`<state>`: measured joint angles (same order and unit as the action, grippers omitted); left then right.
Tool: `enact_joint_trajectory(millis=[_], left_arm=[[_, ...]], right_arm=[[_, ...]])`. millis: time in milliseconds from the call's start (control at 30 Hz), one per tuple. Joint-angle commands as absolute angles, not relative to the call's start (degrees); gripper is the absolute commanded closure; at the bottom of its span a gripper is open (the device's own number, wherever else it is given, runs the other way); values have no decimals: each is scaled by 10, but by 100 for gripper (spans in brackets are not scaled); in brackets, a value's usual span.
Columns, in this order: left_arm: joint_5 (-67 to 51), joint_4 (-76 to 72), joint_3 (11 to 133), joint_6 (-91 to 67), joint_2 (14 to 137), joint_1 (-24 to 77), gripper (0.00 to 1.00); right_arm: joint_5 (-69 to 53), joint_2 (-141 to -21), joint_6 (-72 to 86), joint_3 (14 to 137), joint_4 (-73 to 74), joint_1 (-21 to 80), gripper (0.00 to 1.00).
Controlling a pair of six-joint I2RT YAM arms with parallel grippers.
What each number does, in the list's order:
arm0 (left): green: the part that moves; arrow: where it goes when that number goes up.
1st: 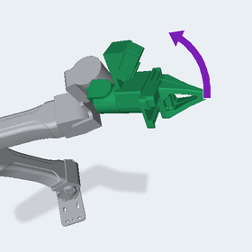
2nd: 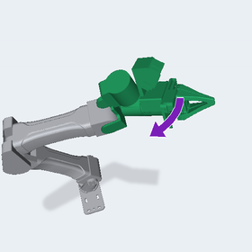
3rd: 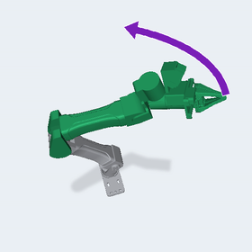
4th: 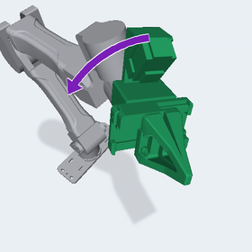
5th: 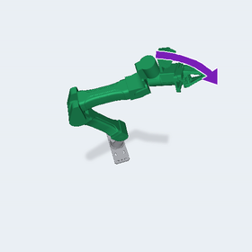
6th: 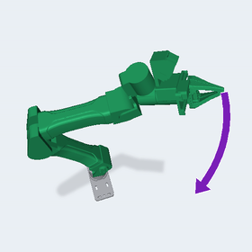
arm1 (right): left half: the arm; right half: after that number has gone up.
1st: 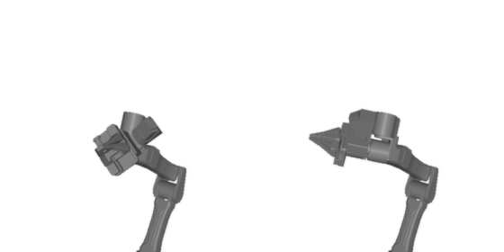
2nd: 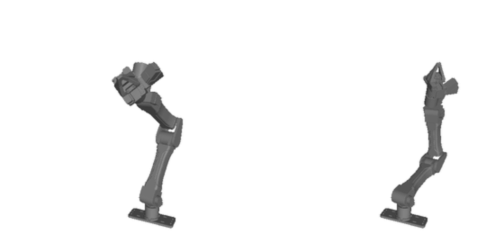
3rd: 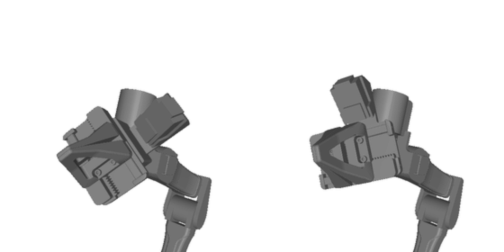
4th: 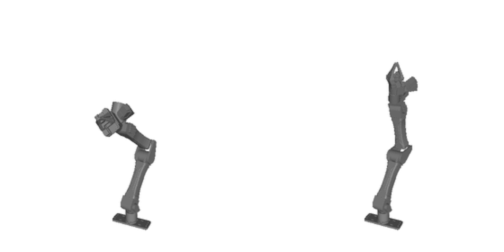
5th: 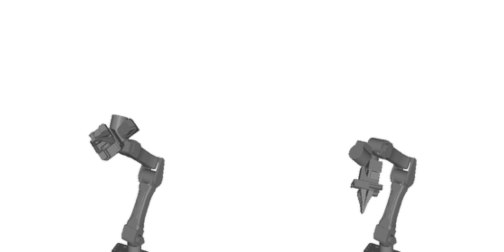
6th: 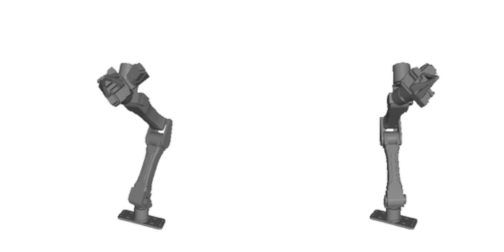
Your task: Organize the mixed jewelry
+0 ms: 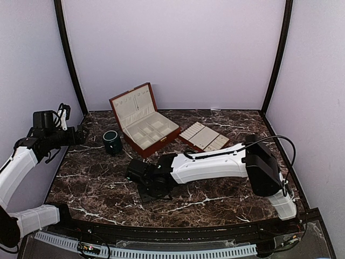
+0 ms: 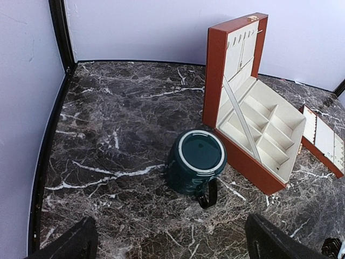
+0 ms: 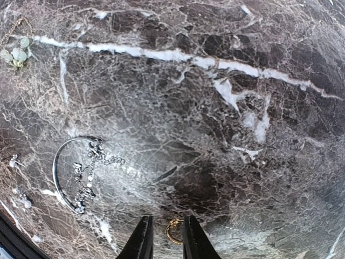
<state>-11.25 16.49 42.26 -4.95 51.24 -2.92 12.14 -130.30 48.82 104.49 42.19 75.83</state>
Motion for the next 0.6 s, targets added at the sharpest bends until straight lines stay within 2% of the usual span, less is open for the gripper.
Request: enact_joint_trajectory(millis=[0, 567], left_arm=[[-125, 171, 432, -53, 511, -26, 2], [-126, 172, 430, -54, 499, -27, 2]], right_arm=[[136, -1314, 502, 1067, 435, 765, 78], [127, -1327, 514, 1073, 444, 769, 80]])
